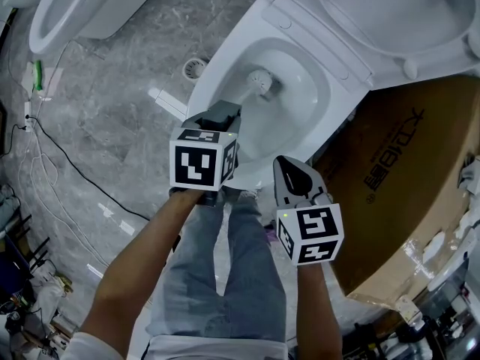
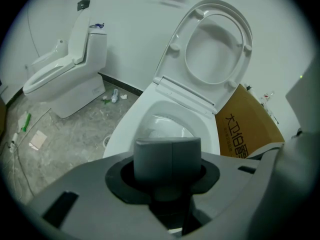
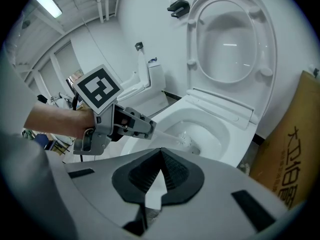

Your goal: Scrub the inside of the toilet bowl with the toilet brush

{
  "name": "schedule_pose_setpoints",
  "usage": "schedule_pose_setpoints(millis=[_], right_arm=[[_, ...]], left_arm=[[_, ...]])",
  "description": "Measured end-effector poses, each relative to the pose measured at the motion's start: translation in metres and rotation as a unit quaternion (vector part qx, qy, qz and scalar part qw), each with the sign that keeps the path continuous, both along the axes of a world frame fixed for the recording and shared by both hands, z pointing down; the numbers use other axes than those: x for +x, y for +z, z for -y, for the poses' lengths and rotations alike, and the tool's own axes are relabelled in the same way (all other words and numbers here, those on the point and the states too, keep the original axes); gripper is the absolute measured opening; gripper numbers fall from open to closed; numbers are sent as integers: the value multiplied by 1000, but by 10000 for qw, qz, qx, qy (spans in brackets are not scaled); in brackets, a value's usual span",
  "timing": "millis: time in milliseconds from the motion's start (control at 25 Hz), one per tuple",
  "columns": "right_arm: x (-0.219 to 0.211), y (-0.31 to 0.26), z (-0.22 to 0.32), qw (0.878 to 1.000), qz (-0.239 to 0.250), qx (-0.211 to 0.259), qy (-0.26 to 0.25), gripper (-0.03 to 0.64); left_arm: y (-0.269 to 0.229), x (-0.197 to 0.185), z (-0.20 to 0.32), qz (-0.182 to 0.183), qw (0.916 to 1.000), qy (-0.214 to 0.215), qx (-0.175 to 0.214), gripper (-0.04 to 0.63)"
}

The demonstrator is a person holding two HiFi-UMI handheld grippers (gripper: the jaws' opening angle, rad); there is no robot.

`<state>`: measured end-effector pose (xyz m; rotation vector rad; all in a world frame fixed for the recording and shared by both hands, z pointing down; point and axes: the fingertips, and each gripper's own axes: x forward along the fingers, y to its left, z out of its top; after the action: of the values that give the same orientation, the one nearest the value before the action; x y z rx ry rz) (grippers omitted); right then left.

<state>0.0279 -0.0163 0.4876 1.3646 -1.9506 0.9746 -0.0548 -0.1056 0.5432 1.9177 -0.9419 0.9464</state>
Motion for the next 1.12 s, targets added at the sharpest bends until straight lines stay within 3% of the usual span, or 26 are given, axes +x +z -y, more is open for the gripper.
schedule_pose_setpoints(millis=[680, 1120], right_arm=[[-7, -2, -2, 9999, 5, 52, -116, 2], [1, -2, -7, 10000, 2, 34, -87, 2]], left_arm=[[-1, -29, -39, 221, 9995, -53, -207, 156], [10, -24, -69, 288, 9985, 12, -460, 156]])
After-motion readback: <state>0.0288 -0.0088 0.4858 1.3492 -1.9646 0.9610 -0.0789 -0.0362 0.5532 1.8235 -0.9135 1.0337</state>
